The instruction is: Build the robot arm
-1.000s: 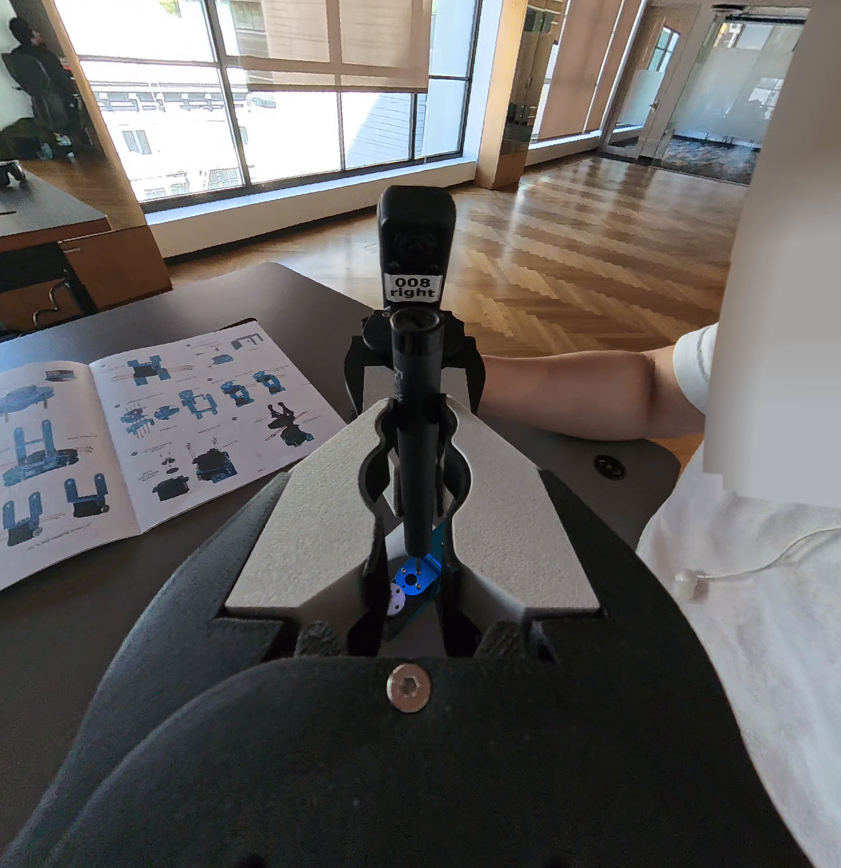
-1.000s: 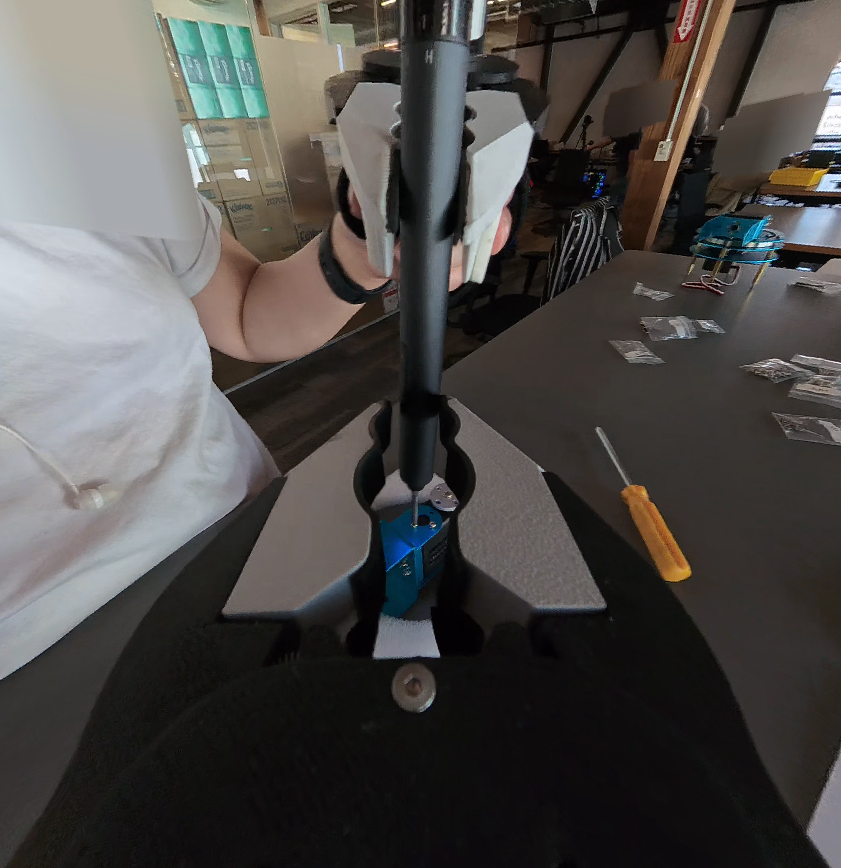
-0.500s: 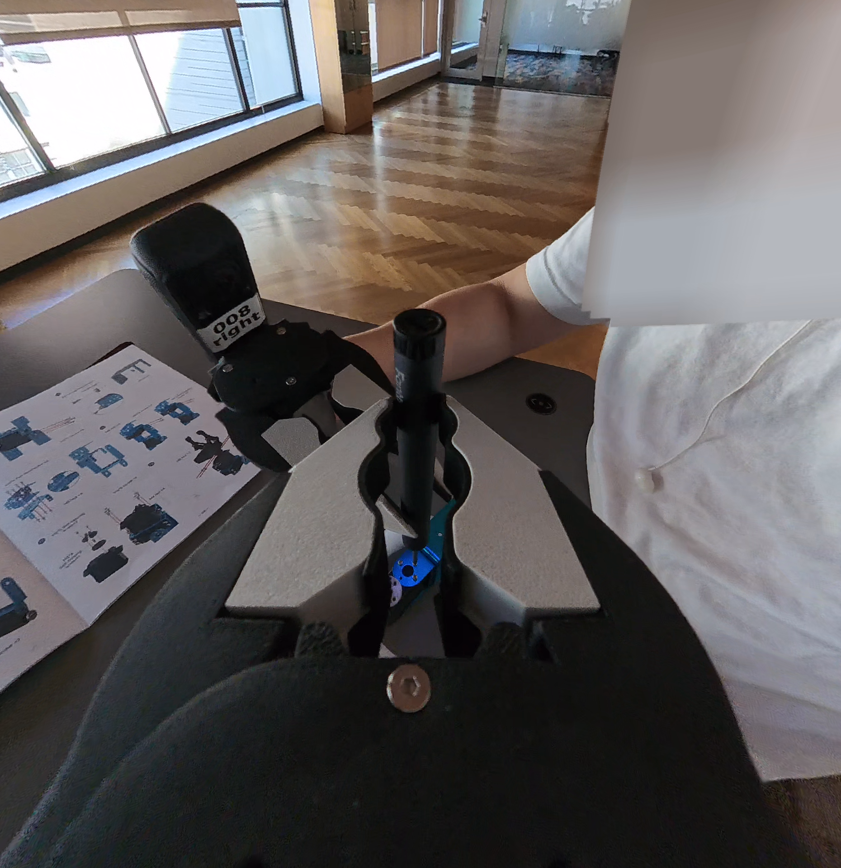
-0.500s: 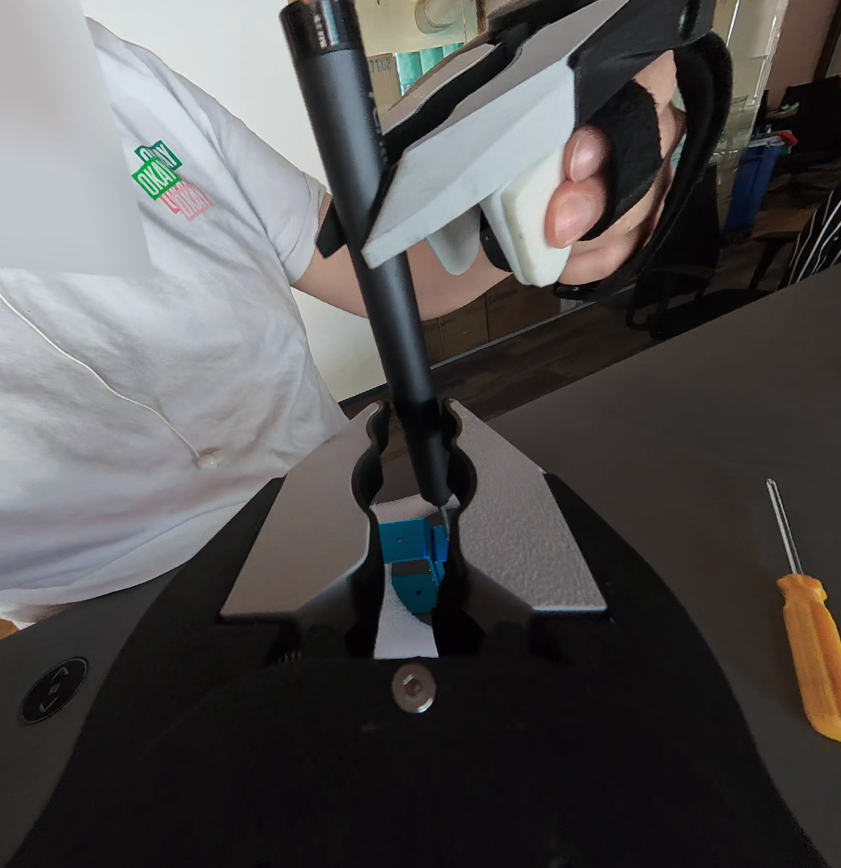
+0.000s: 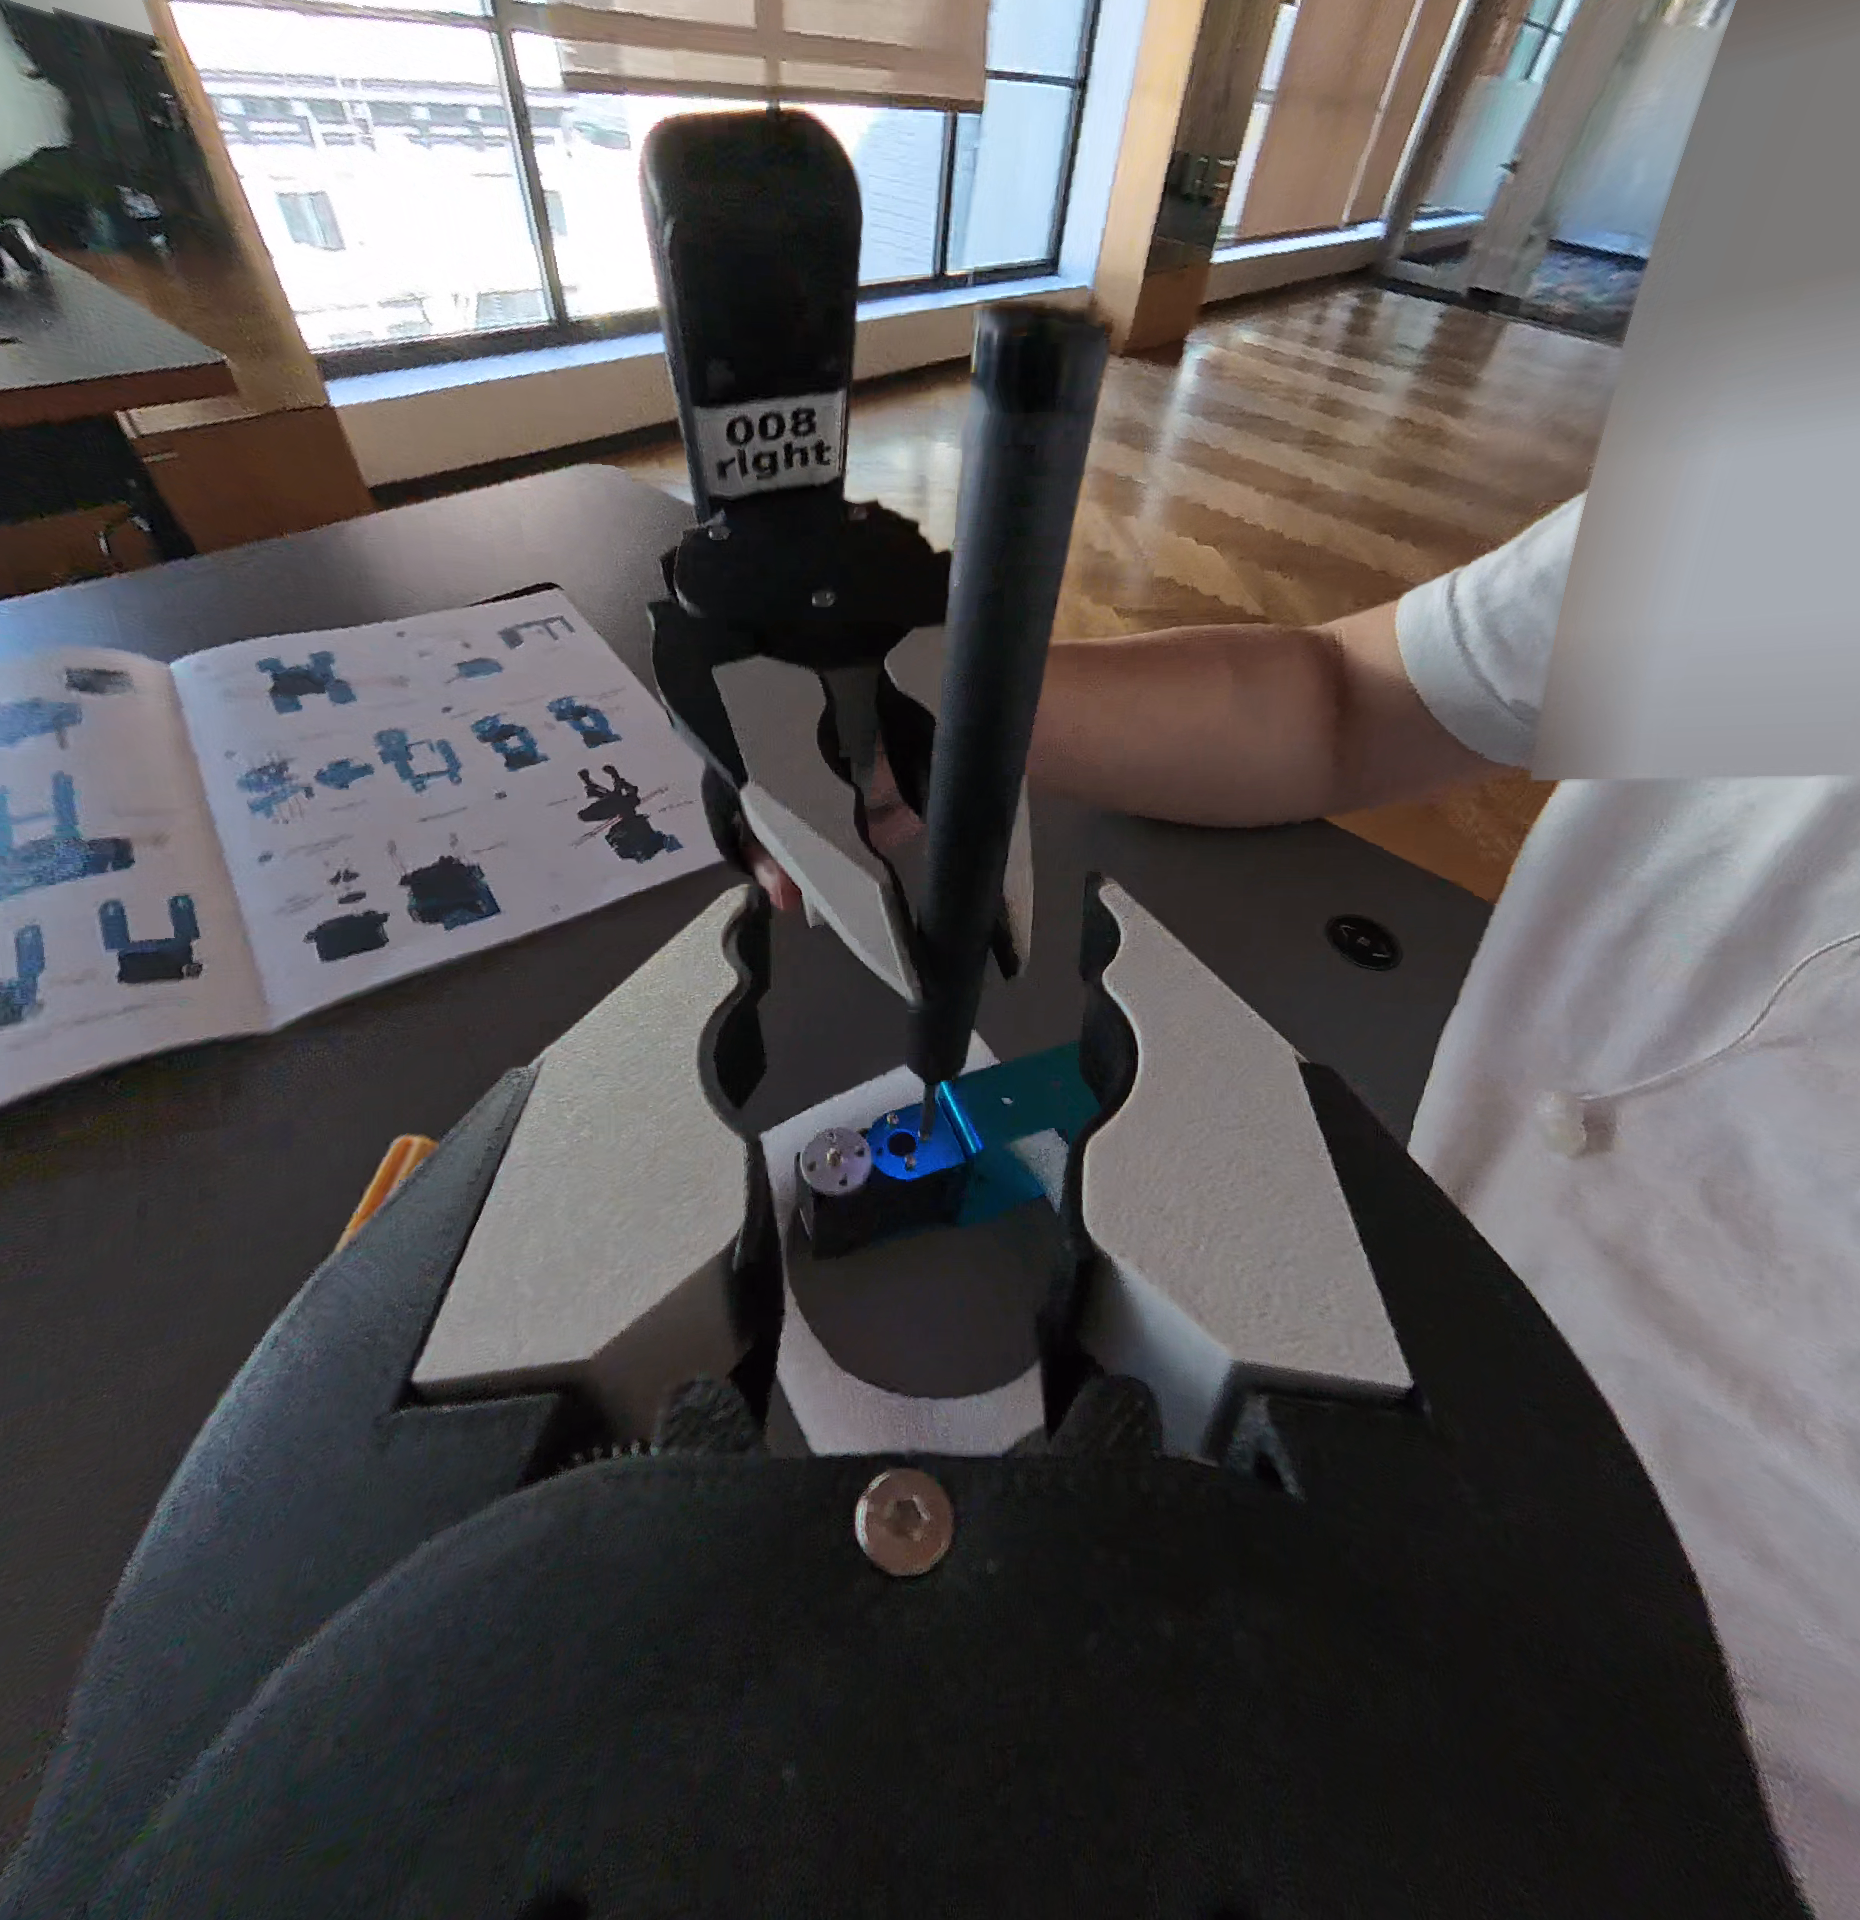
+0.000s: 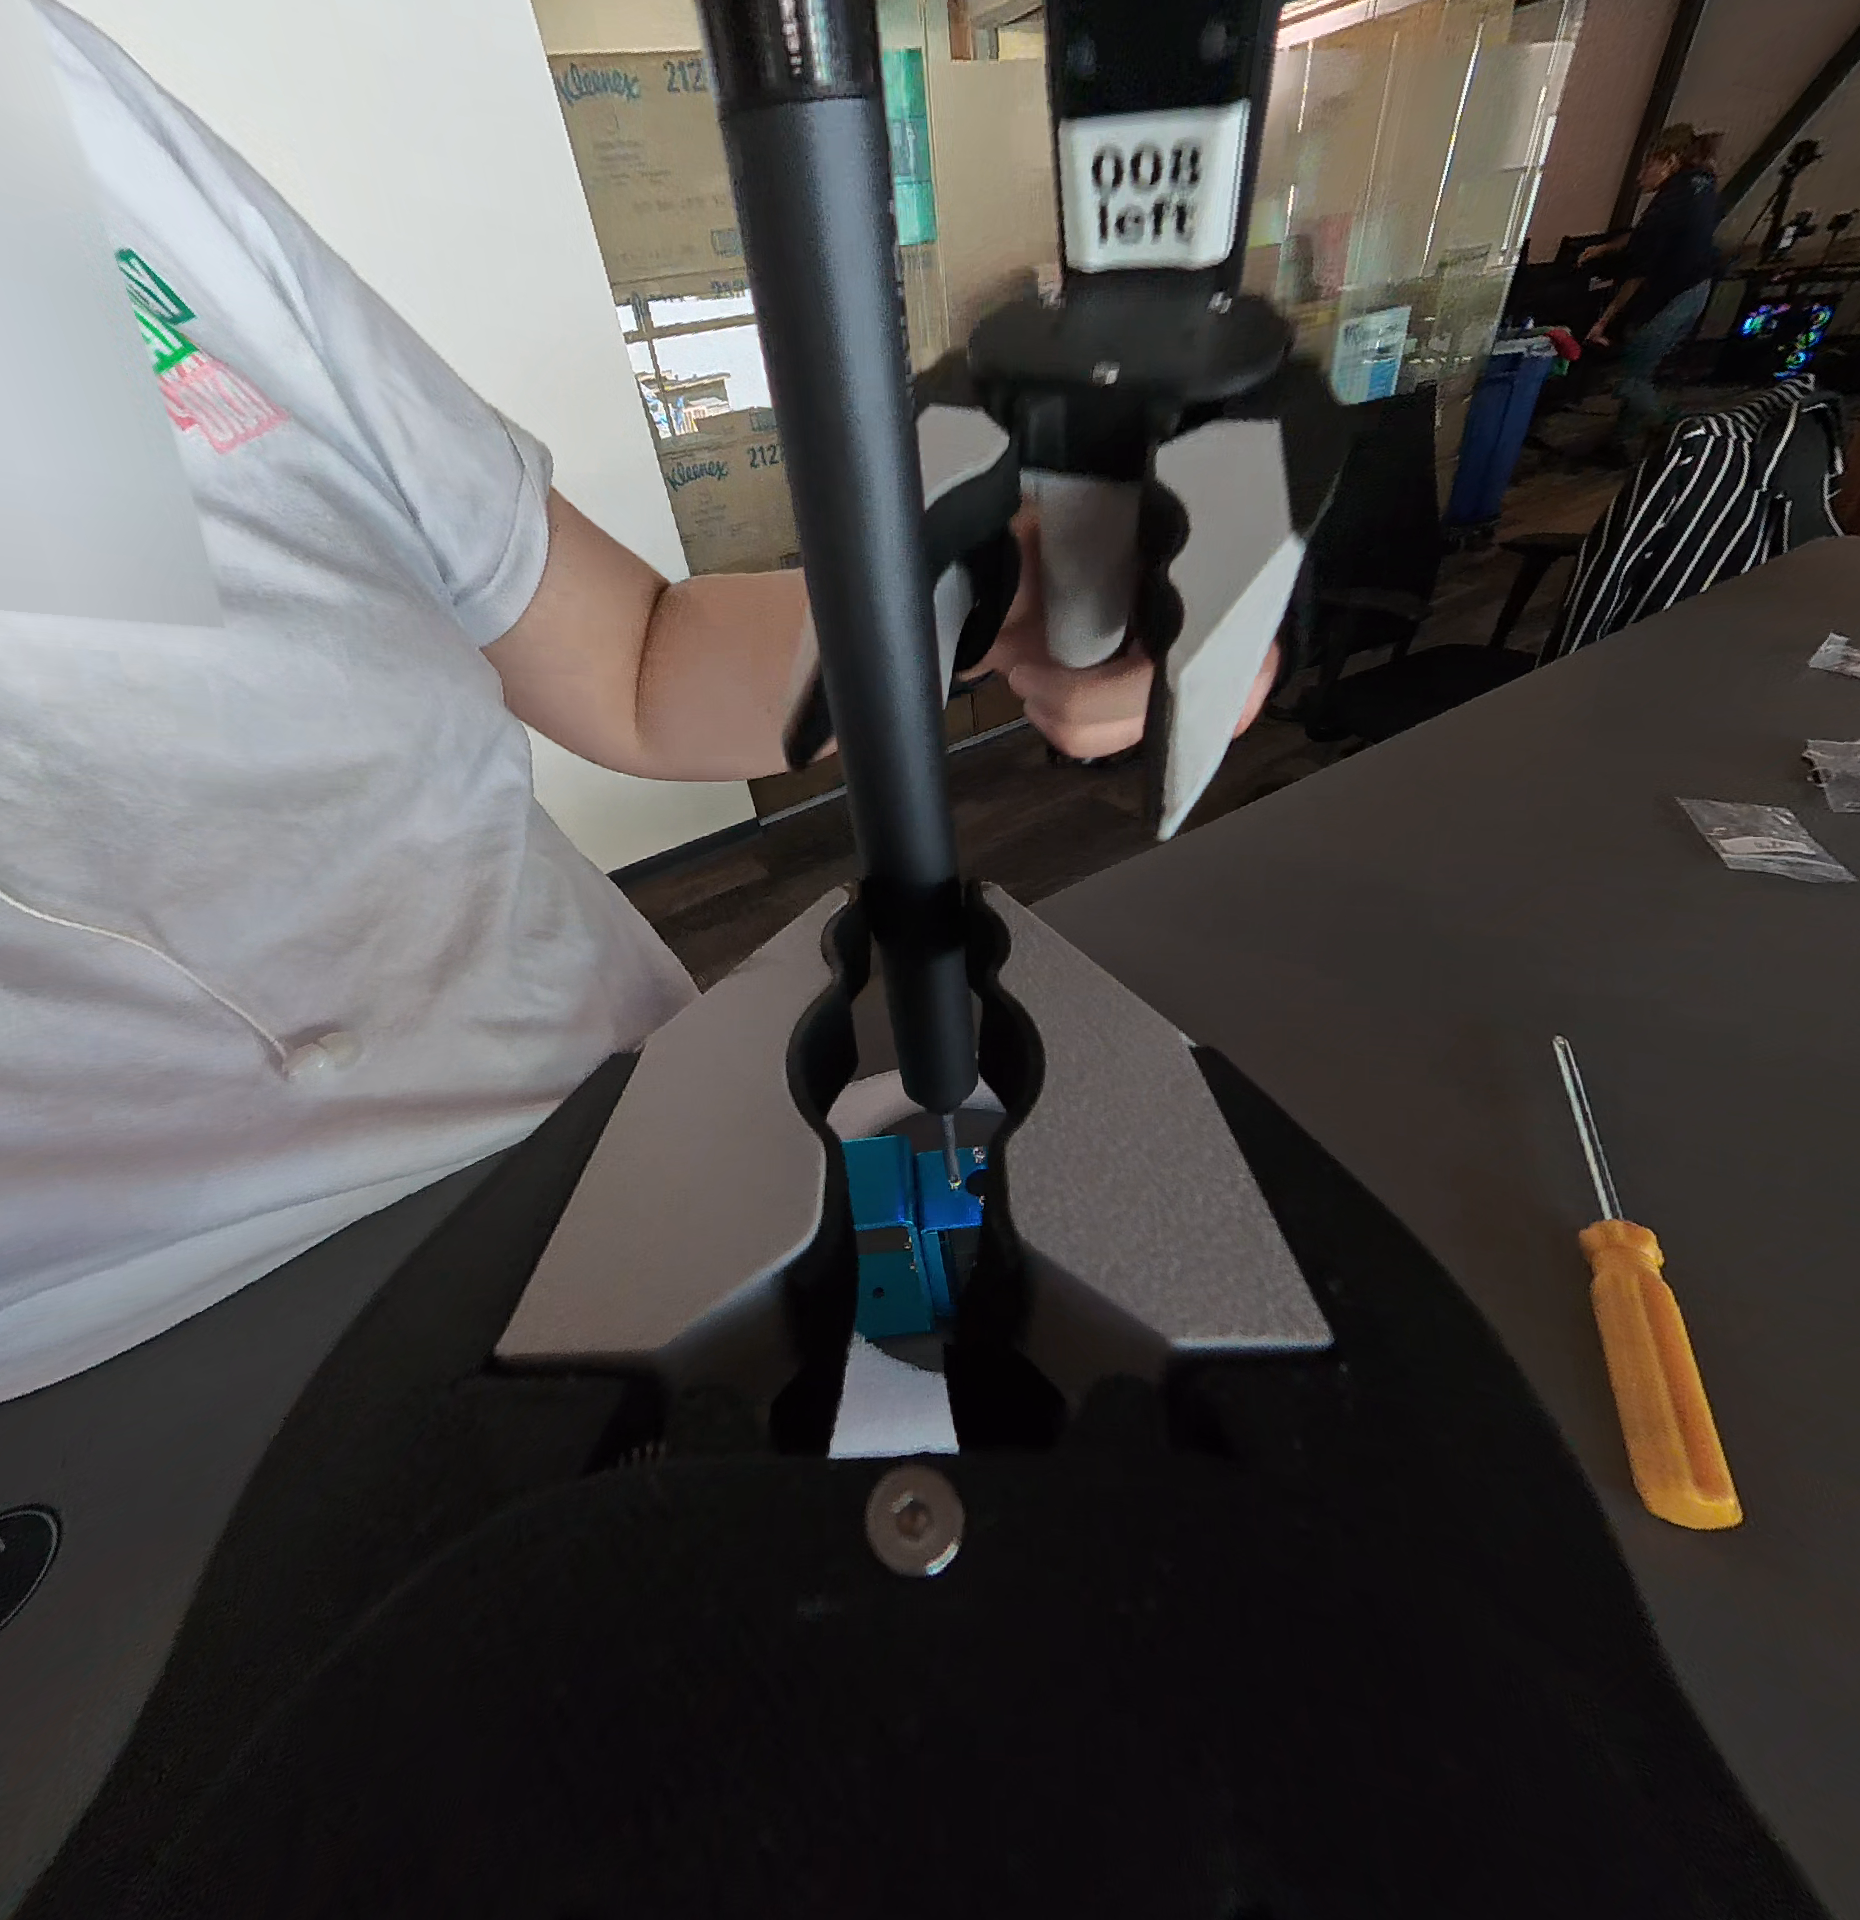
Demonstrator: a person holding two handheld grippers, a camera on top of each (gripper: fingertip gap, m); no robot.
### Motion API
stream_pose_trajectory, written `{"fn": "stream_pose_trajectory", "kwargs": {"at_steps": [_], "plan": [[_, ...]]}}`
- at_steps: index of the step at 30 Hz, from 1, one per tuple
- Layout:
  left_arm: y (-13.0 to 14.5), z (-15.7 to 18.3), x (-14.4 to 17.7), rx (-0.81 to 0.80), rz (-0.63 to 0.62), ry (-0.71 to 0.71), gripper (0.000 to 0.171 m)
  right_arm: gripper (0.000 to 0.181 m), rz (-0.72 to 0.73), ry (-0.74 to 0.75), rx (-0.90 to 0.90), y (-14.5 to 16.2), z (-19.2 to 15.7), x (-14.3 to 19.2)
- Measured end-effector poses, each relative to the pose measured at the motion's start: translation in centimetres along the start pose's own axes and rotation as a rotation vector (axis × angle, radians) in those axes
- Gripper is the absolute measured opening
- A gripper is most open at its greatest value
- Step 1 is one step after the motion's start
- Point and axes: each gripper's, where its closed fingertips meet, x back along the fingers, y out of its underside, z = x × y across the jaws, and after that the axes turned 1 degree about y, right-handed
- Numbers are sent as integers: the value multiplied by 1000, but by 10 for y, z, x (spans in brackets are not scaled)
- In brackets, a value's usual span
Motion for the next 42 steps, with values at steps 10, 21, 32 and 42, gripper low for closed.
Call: {"fn": "stream_pose_trajectory", "kwargs": {"at_steps": [10, 21, 32, 42], "plan": [[88, -14, -18, 98, -230, -29, 82, 17, -6, 14, 14, 1, -1, 1], [101, -13, -49, 186, -197, -431, 103, 17, 4, 14, 8, 1, 1, 4], [110, -9, -58, 287, -138, -362, 95, 17, -12, 33, 25, 2, 1, 5], [109, -9, -58, 291, -128, -364, 94, 17, -35, 46, 33, 2, 1, 4]]}}
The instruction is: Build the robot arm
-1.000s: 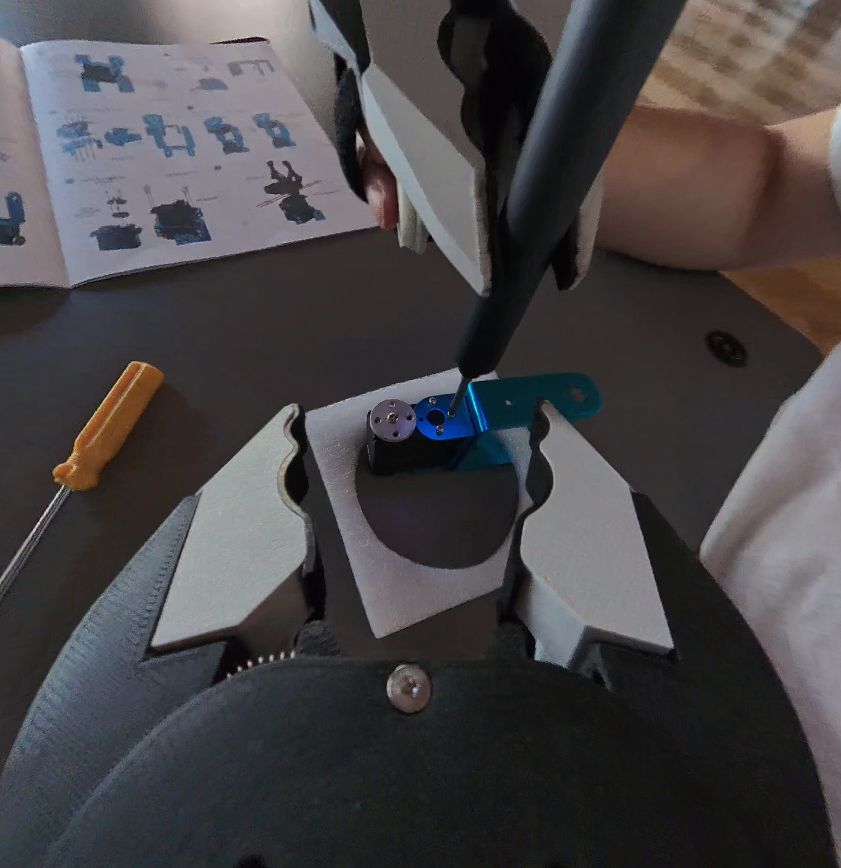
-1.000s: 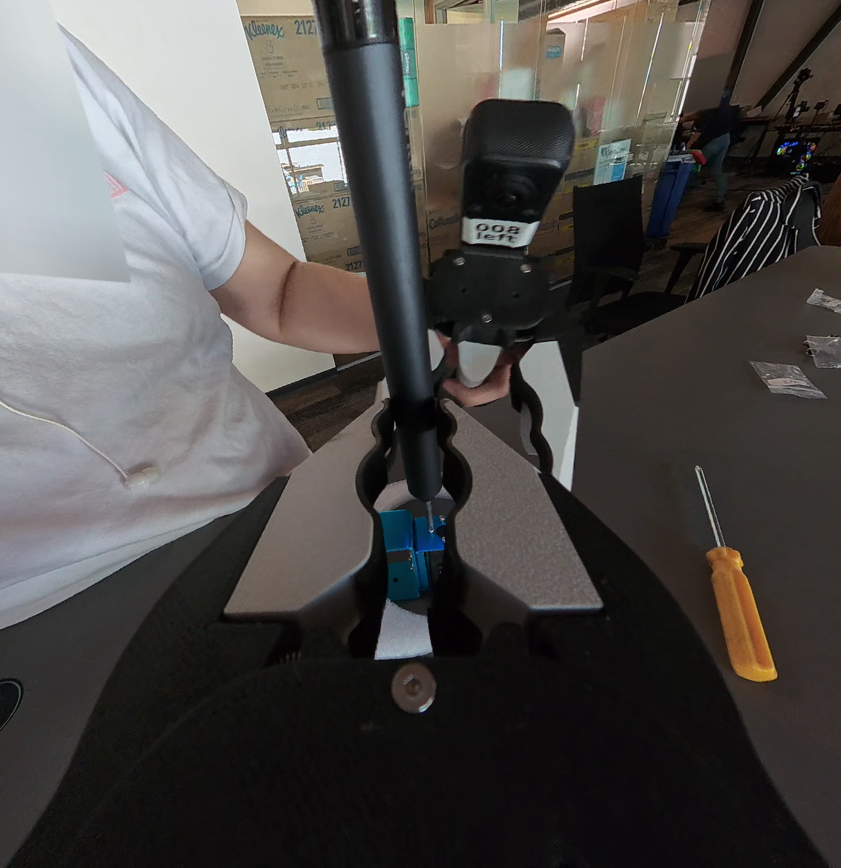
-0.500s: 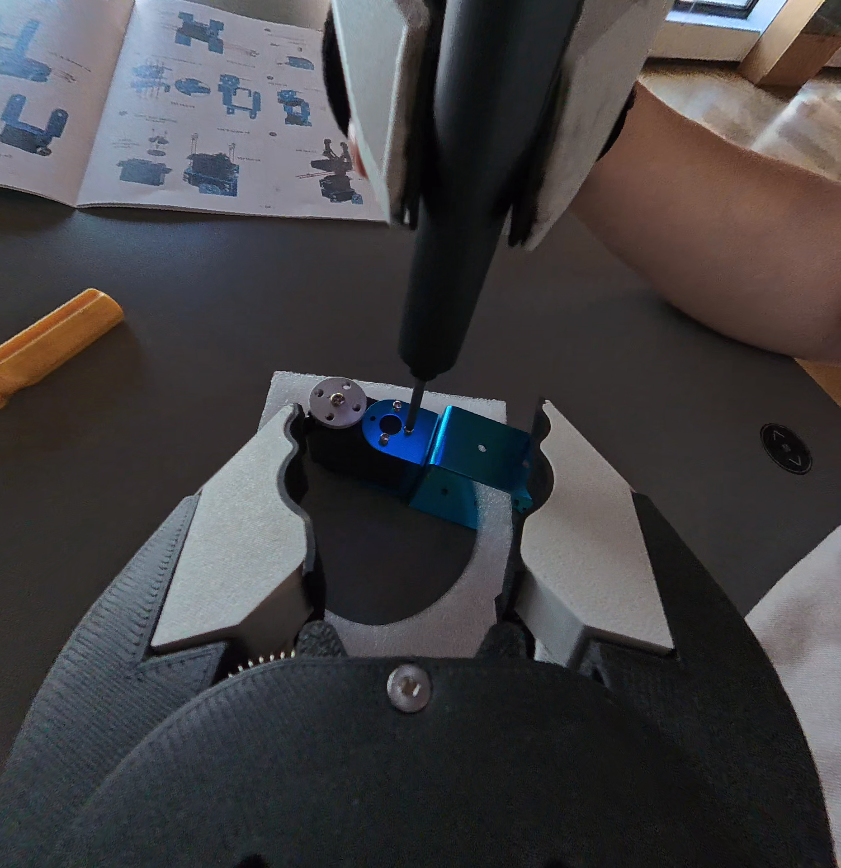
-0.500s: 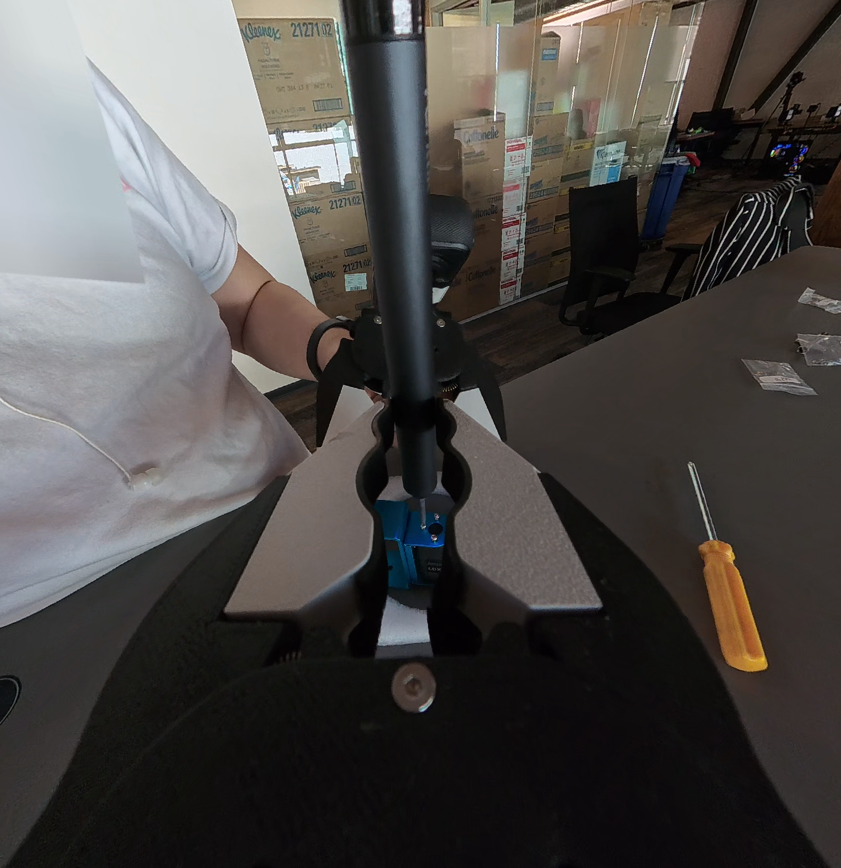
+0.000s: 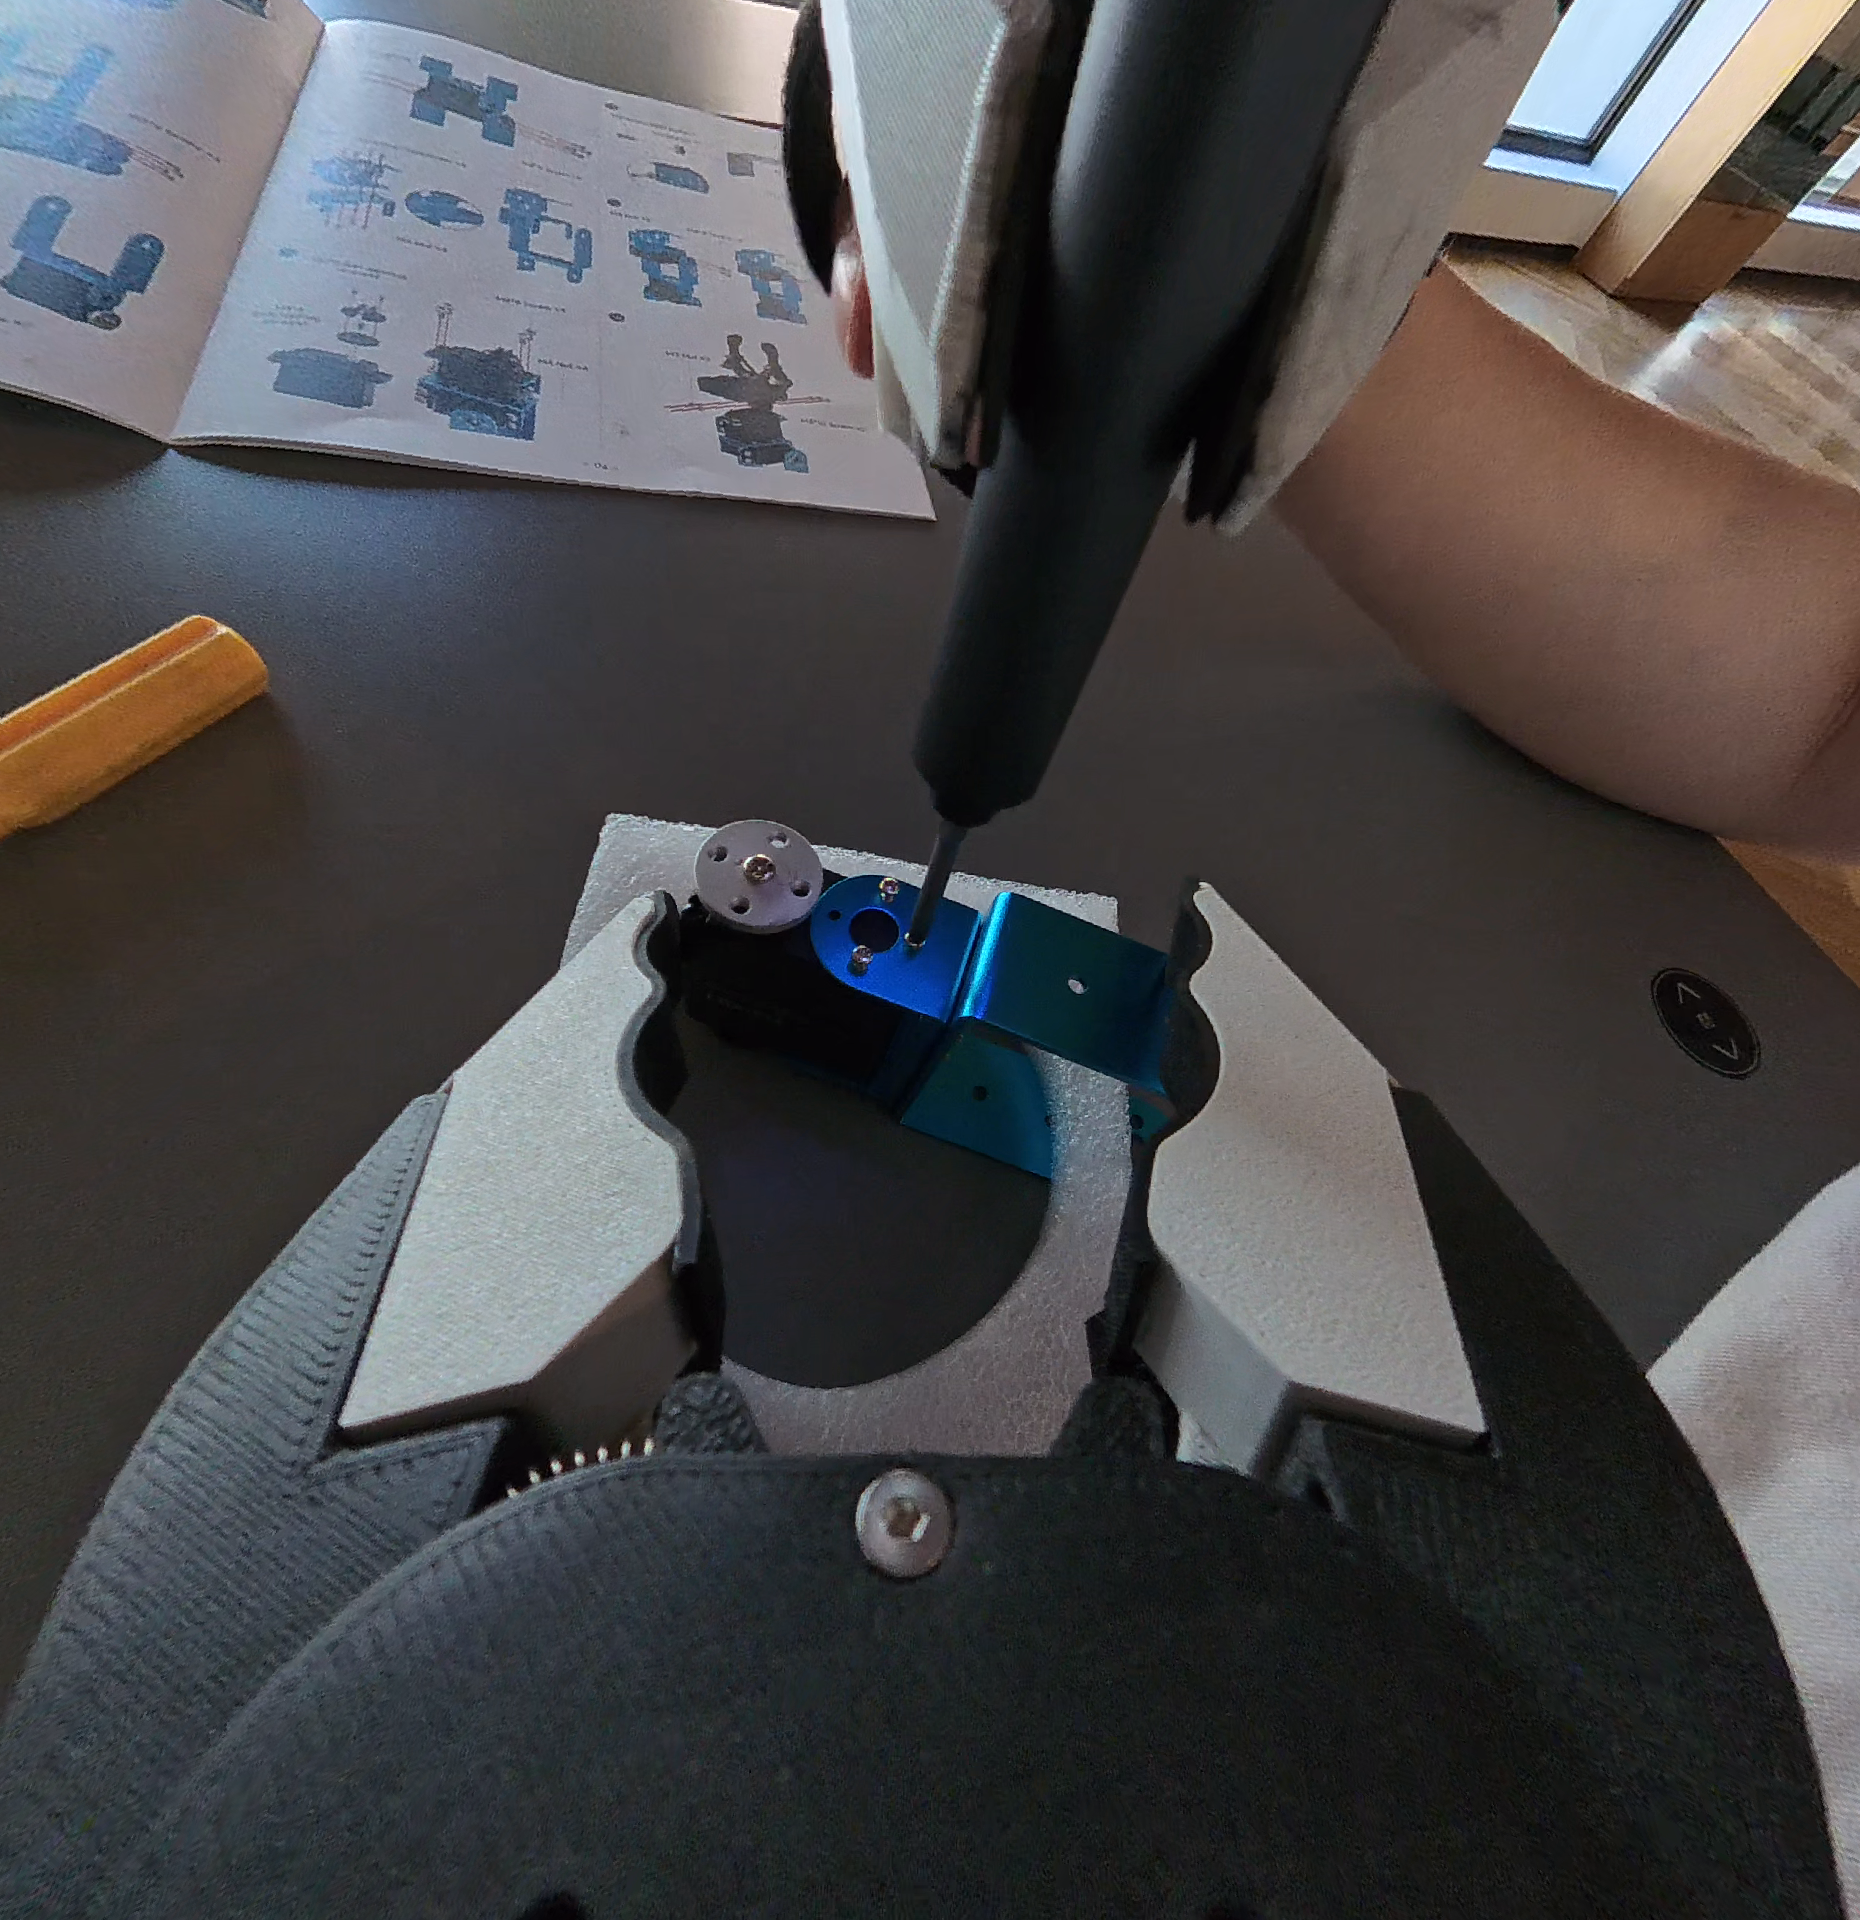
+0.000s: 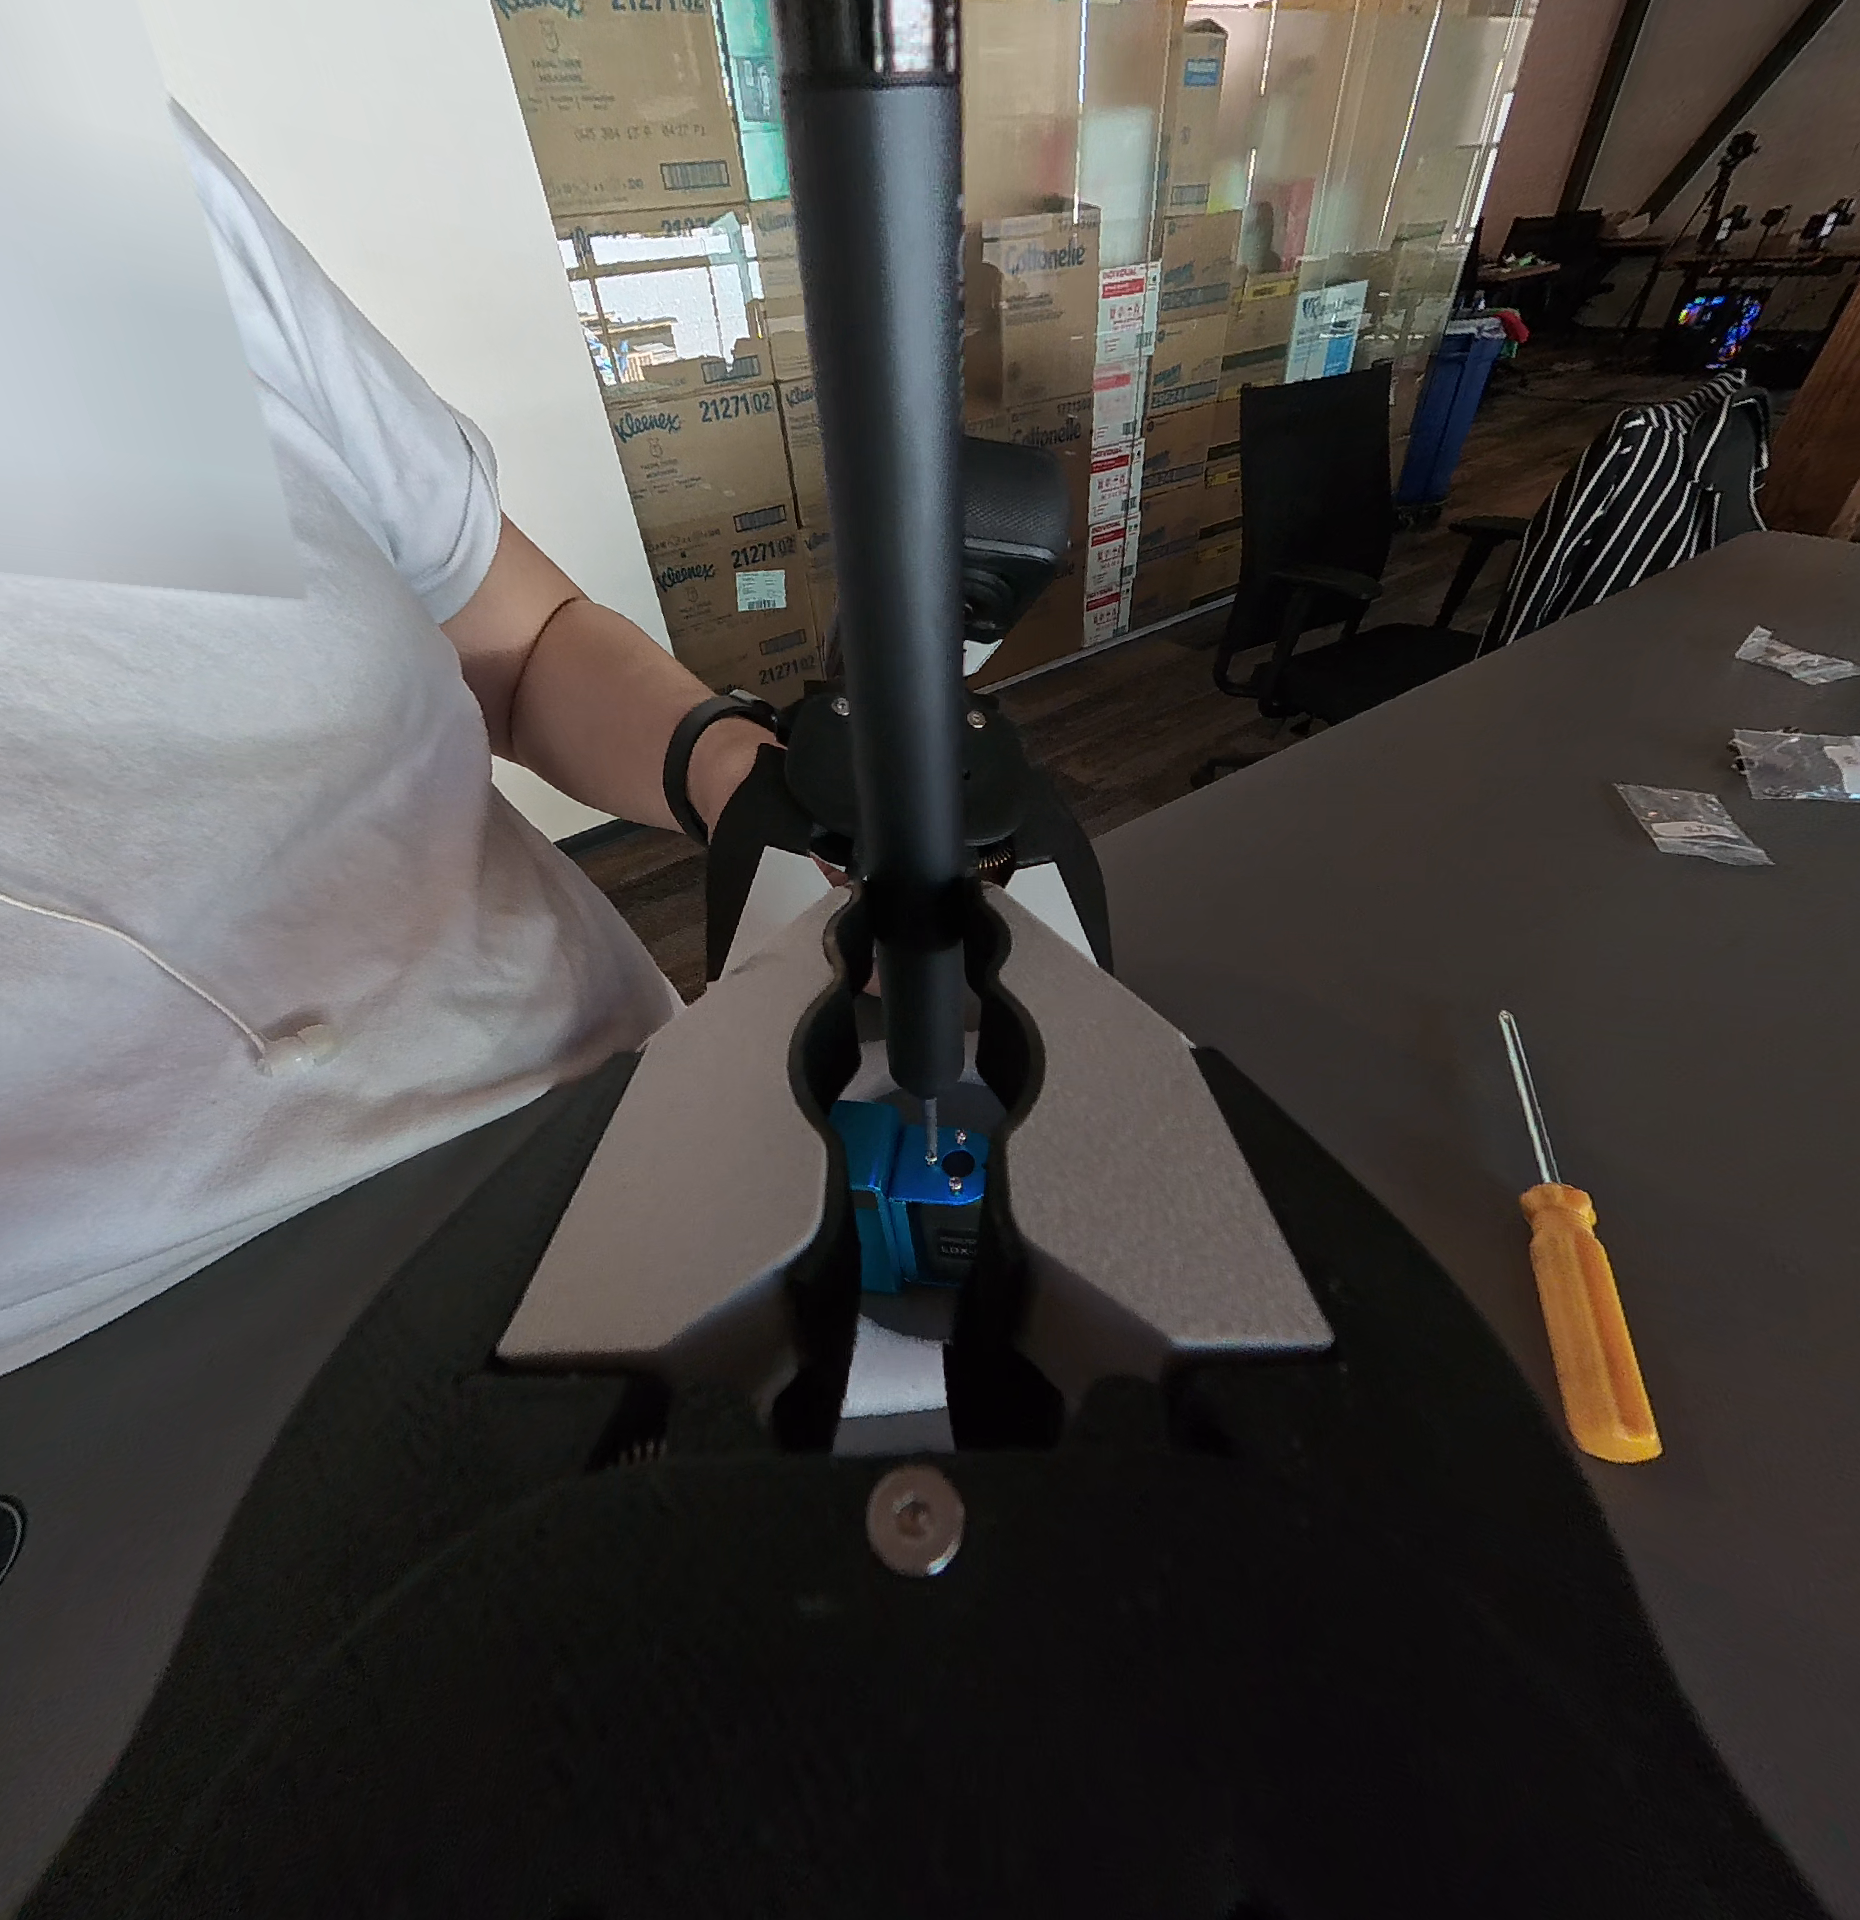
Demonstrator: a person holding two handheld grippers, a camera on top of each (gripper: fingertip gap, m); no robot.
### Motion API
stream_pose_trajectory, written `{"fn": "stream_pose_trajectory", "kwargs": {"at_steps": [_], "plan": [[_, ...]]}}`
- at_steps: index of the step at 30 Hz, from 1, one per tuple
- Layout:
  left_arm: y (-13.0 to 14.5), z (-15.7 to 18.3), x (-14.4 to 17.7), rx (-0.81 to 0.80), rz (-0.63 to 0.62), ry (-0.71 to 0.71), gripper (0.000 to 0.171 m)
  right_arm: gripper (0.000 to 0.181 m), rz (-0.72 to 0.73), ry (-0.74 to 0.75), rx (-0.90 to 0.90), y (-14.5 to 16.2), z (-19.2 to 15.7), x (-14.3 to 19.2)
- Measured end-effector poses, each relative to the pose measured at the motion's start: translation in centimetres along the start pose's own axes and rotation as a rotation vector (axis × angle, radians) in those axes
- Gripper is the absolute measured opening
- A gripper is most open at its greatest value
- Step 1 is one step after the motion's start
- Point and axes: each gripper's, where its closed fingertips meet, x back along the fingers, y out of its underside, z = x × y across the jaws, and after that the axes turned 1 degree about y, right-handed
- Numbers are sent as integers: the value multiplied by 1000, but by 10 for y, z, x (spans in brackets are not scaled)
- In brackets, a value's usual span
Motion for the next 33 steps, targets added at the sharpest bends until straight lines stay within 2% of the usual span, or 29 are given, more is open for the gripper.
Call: {"fn": "stream_pose_trajectory", "kwargs": {"at_steps": [11, 15, 25, 33], "plan": [[0, -1, 0, 9, 10, 0, 92, 16, -12, 11, 53, 0, -1, 0], [-1, -1, 0, 11, 11, 2, 92, 17, -22, -7, 20, 1, -2, 0], [-1, -2, 0, 22, 9, 1, 90, 17, -43, 56, 37, 2, 3, 0], [-1, -2, -1, 27, 12, 0, 89, 17, -113, 81, 69, 4, -1, -7]]}}
